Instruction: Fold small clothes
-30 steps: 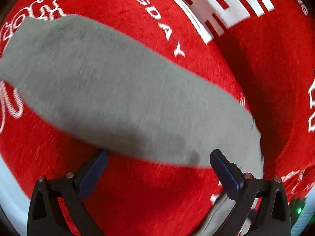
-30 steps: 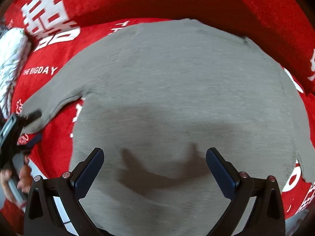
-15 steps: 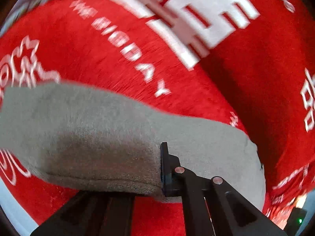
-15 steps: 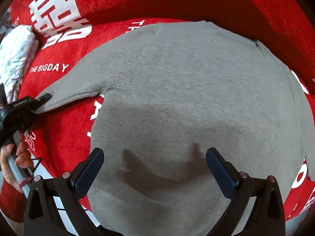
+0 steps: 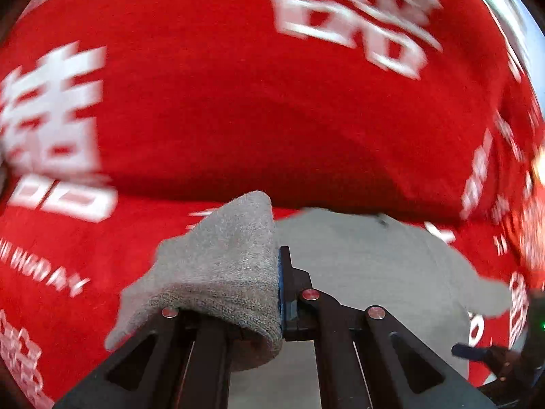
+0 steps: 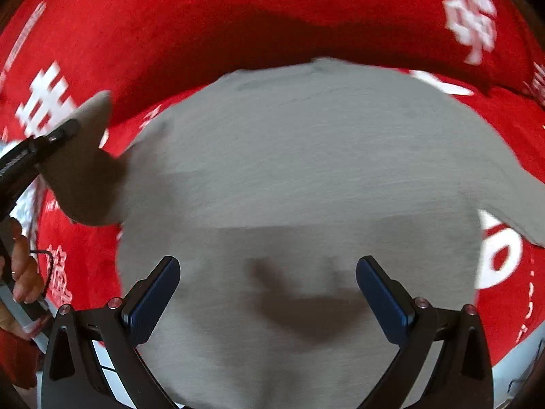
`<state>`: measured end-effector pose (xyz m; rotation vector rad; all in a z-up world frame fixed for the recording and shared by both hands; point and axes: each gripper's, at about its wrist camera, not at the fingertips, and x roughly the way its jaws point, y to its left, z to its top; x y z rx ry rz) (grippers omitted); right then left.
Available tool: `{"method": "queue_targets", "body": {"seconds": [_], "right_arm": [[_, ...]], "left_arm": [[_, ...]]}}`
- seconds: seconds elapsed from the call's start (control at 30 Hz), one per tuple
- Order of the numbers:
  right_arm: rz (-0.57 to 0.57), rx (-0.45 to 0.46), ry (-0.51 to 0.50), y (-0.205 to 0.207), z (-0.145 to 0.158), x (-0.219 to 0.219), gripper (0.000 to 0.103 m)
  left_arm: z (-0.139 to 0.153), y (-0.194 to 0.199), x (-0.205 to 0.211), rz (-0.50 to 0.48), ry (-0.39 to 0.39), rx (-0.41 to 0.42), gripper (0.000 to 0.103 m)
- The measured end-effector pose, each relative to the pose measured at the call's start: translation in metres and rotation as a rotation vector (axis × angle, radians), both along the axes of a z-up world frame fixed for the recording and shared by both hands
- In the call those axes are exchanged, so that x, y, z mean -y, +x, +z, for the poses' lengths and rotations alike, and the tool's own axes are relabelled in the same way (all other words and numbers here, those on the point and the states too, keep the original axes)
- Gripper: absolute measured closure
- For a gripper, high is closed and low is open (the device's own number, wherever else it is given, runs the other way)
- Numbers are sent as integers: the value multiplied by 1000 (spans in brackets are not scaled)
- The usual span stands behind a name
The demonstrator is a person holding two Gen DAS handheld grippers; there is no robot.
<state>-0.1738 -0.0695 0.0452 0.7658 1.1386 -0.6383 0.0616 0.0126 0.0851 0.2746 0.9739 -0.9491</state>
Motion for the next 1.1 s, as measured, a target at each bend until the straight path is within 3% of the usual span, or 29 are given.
{"method": "queue_targets", "body": {"seconds": [0.07,0.2,0.3,0.37,0.4,0.43,0.47,0.53,0.67,0.8,0.9,1.0,1.1], "right_arm": [[-36,-7,-9,-20,-1,17,0],[-102,-36,16,-52,-15,48,0],[-136,-51,44,-64,-27,58,0],[-142,-55,49,-65,-31,62,0],[-140,-55,48,-64,-31,64,0],[-135,-53,44,-61,-30,64,0],[-128,-50,39,-59,-29,65,0],[-98,-32,19,-53,-21,68,0],[33,13,-58,-16,-3,57,0],[285,34,-169,52,13,20,0],[503,-47,-286,113,1,-16,0],[650,-147,-388,152,-25,-43,0],[694,-201,-489,175,-42,-53,1]], "left_arm": [[-15,-30,42,-89,56,17,97],[-69,-94,104,-225,253,92,97],[-102,-114,110,-242,365,114,97],[-99,-119,99,-243,351,159,96],[-99,-121,96,-248,358,156,89],[-97,-120,93,-257,361,136,64],[-93,-117,86,-254,352,113,31],[-72,-109,60,-201,290,106,11],[-46,-88,7,-79,281,119,11],[-49,-45,-54,122,340,73,11],[-71,-20,-83,212,388,-41,11],[-89,-12,-99,258,388,-124,11],[-89,-20,-94,289,339,-174,11]]}}
